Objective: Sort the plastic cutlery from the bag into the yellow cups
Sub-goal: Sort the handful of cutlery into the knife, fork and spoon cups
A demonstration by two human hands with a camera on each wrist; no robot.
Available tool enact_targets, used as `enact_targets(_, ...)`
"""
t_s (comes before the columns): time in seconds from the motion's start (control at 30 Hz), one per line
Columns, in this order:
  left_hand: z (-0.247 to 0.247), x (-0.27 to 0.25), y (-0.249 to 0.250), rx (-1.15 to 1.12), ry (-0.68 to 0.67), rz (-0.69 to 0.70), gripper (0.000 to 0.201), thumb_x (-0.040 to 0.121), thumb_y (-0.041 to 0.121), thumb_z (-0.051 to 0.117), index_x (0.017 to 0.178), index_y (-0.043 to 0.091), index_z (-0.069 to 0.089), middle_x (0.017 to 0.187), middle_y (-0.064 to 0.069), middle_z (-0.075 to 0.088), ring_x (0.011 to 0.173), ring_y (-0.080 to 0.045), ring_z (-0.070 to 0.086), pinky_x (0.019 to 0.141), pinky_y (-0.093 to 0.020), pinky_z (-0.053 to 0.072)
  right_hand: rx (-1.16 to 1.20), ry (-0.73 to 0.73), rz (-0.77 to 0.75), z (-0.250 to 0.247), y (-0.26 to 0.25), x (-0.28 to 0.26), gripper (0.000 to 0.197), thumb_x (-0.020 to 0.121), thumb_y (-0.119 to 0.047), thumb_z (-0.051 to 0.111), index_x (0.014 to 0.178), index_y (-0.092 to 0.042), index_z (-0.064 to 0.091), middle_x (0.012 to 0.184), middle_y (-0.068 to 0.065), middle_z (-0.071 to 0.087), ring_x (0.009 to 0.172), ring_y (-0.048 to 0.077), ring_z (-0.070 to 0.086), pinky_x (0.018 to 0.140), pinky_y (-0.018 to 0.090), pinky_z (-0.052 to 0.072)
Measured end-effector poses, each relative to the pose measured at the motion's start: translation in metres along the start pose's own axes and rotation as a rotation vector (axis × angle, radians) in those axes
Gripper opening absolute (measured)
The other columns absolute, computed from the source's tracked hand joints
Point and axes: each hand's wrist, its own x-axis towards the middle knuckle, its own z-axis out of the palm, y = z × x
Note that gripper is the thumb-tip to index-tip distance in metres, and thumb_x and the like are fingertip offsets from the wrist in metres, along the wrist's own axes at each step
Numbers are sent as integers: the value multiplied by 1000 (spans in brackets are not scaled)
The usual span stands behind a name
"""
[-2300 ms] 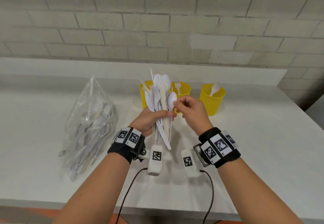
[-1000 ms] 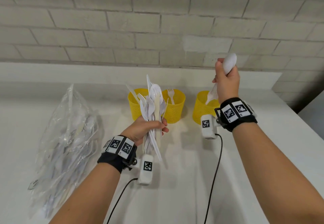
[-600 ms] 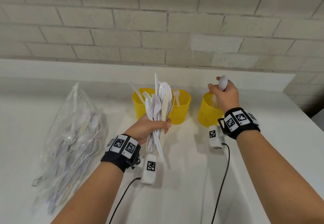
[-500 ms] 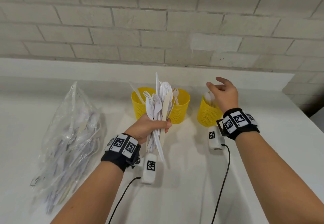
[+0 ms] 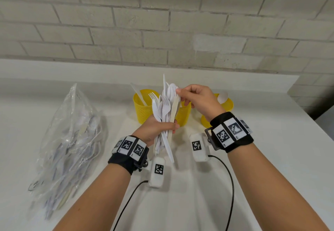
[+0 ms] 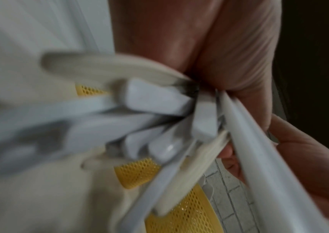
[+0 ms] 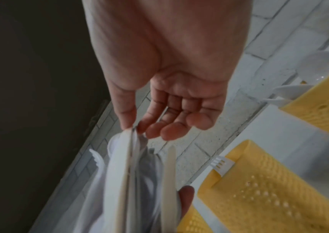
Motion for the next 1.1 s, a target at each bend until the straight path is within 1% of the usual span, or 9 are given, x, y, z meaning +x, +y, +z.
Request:
enact_targets(0.13, -1, -3, -1, 38, 5, 1, 30, 65, -3, 72, 93, 2, 62, 72, -11, 59, 58, -19, 56, 59, -27, 50, -9, -55, 91, 1, -3, -1, 20, 85, -28, 66, 70, -16, 61, 65, -2, 62, 59, 12, 57, 53, 21, 39)
enact_targets(0.27, -2, -3, -1, 78, 56, 18, 28, 72, -11, 71, 91, 7, 63, 71, -9, 61, 61, -19, 58, 61, -27, 52, -65, -64, 132, 5, -8, -3, 26, 77, -39, 72, 82, -15, 64, 71, -3, 64, 63, 11, 58, 56, 22, 40)
enact_targets(0.5, -3, 0, -4, 147, 112, 22, 32, 71, -10, 72, 98, 4, 63, 72, -11, 62, 63, -21, 59, 63, -32, 51, -108, -13, 147, 13, -13, -1, 28, 73, -29, 78, 87, -13, 60, 76, 4, 65, 60, 15, 62, 51, 25, 45)
enact_targets(0.6, -2, -2, -3, 158, 118, 27, 31, 72, -10, 72, 95, 9, 64, 73, -10, 62, 63, -18, 59, 61, -26, 52, -93, 33, 149, 15, -12, 2, 19, 77, -21, 73, 84, -10, 60, 73, 7, 64, 57, 15, 62, 53, 27, 51)
enact_targets(0.7, -3, -4, -3, 173, 113, 35, 28, 72, -10, 72, 89, 10, 64, 73, -7, 63, 63, -12, 61, 61, -22, 52, -48, 62, 134, 14, -12, 3, 13, 79, -17, 71, 80, -10, 60, 71, 8, 65, 58, 15, 62, 64, 32, 56)
enact_targets(0.8, -7, -6, -6, 181, 109, 28, 24, 70, -8, 74, 81, 10, 65, 73, -6, 64, 65, -14, 61, 63, -24, 51, 46, 88, 118, 9, -15, 7, 18, 81, -15, 71, 91, -4, 61, 75, 12, 67, 60, 19, 64, 64, 30, 57)
enact_targets(0.93, -14, -8, -11, 187, 96, 11, 22, 64, 0, 76, 80, 12, 66, 75, -9, 63, 71, -20, 60, 70, -30, 52, 178, 212, 30, -6, -27, 17, 18, 83, -14, 69, 95, -6, 58, 75, 6, 65, 56, 14, 65, 57, 22, 56)
enact_targets(1.03, -19, -9, -12, 147, 145, 16, 19, 62, 4, 75, 78, 12, 67, 74, -11, 64, 72, -24, 59, 73, -35, 52, 214, 365, -89, -20, -34, 25, 12, 83, -15, 69, 86, -17, 57, 79, 4, 65, 66, 19, 66, 64, 27, 58)
enact_targets(1.1, -22, -9, -10, 131, 151, 29, 18, 67, -1, 75, 75, 12, 66, 70, -7, 64, 68, -23, 59, 68, -30, 52, 101, 478, -169, -23, -29, 32, 14, 78, -22, 71, 84, -24, 58, 85, 2, 66, 77, 23, 68, 72, 36, 58)
